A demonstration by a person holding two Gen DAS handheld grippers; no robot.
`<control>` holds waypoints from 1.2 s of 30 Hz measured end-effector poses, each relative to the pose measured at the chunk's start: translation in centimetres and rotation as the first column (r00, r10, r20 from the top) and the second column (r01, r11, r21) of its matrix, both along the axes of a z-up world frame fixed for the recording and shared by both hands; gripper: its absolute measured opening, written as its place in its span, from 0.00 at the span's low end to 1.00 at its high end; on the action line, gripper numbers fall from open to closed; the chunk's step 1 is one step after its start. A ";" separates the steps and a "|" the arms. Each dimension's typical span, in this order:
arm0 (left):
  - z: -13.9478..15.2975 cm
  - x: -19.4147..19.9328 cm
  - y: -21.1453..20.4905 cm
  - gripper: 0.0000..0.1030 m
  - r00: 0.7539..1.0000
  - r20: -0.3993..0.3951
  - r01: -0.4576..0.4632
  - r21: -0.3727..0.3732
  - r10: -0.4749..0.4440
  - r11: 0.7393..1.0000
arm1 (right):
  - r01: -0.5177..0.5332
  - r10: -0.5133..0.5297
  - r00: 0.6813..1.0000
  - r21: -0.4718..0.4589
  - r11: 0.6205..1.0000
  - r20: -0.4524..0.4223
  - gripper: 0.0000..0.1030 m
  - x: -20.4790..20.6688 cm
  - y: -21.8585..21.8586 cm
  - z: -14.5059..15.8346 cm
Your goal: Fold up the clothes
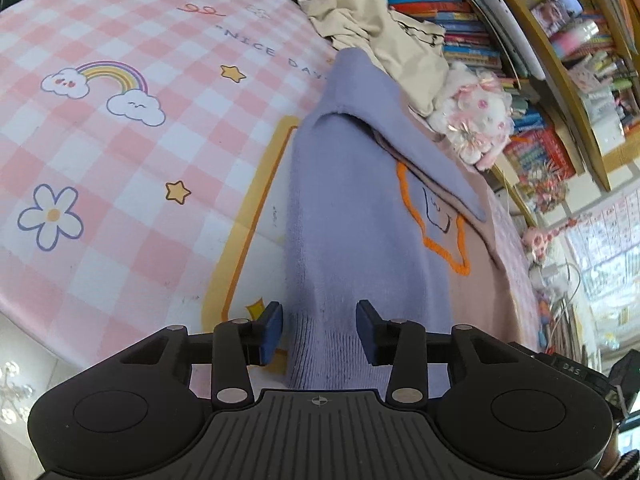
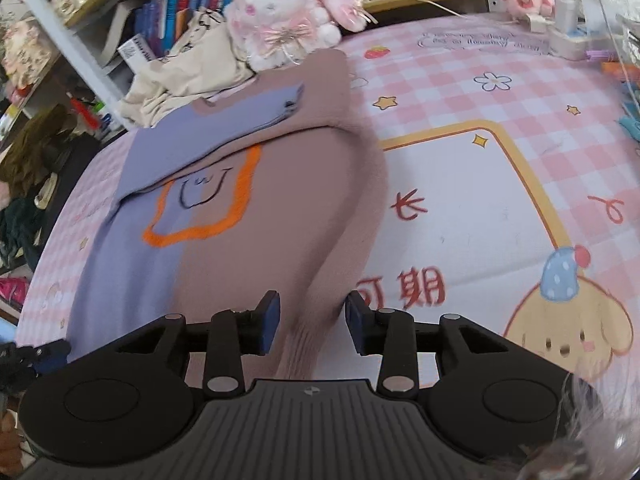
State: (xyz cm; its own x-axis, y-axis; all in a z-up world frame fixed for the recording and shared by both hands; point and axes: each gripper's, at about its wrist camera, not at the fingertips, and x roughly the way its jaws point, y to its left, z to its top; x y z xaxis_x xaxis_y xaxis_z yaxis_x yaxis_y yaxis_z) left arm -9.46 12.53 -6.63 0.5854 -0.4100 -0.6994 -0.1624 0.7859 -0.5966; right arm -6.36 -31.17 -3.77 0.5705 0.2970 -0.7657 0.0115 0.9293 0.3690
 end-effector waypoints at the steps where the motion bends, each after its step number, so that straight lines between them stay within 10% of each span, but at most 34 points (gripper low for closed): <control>1: 0.0 0.1 0.0 0.38 1.000 -0.001 -0.009 -0.004 0.009 1.000 | 0.003 -0.003 1.000 0.000 1.000 -0.006 0.34 0.6 -0.2 -0.1; 12: 0.2 2.2 -0.3 0.38 0.999 0.002 -0.044 0.025 0.044 0.999 | 0.076 -0.068 0.996 0.140 0.987 -0.063 0.34 4.5 -2.7 -1.3; 36: -0.5 0.4 0.2 0.38 1.000 -0.017 0.021 -0.087 -0.023 0.996 | 0.138 -0.100 0.983 0.257 0.957 -0.156 0.22 -4.1 -1.9 -1.7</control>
State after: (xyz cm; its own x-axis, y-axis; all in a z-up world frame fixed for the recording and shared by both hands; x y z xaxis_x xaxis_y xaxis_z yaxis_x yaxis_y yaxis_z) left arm -9.03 12.77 -7.09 0.5635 -0.4822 -0.6707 -0.1568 0.7347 -0.6600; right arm -10.44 -33.08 -5.46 0.5069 0.4370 -0.7430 0.1851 0.7866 0.5890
